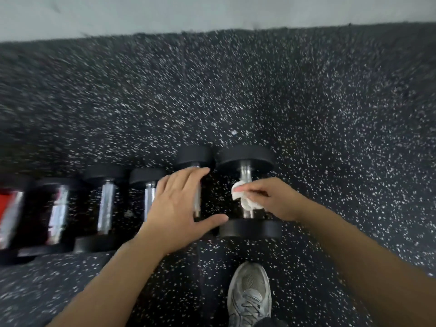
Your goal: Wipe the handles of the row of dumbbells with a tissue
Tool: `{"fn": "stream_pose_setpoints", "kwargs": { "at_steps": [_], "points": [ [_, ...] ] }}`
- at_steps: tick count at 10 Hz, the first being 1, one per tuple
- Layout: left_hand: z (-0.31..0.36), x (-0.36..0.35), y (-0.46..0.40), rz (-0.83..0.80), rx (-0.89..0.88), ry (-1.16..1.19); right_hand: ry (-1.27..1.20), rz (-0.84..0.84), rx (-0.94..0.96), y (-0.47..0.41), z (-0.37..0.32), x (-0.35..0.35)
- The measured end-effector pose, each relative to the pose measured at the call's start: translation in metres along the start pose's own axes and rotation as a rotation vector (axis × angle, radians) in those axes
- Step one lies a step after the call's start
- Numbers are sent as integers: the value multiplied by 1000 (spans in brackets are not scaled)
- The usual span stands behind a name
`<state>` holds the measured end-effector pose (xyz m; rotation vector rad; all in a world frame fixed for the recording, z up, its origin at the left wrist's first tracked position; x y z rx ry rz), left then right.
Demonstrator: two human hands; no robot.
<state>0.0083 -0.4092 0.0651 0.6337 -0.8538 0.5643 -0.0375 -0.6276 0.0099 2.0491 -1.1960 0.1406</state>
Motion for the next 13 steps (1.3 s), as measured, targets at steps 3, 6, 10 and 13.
{"fn": "stream_pose_setpoints", "kwargs": {
  "at_steps": [3, 6, 10, 13],
  "points": [
    [-9, 181, 128, 266, 13, -198, -7, 131, 286, 48, -242, 18],
    [-65, 305, 317, 513, 179, -257, 219, 169, 521, 76, -471, -34],
    [-194, 310, 470, 733, 530, 38, 236, 146, 560, -6, -561, -185],
    [-236, 302, 475, 696, 685, 85, 72, 51, 523, -78, -582, -221]
  ]
}}
Point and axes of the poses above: each hand's wrist, its own y-axis away from the middle knuckle, its own x-axis out of the back of the hand, z = x × y, the point moved 7 cm from there along -y, towards the middle knuckle, and after that the axes turned 13 degrees about -z, right-handed, at the moved point
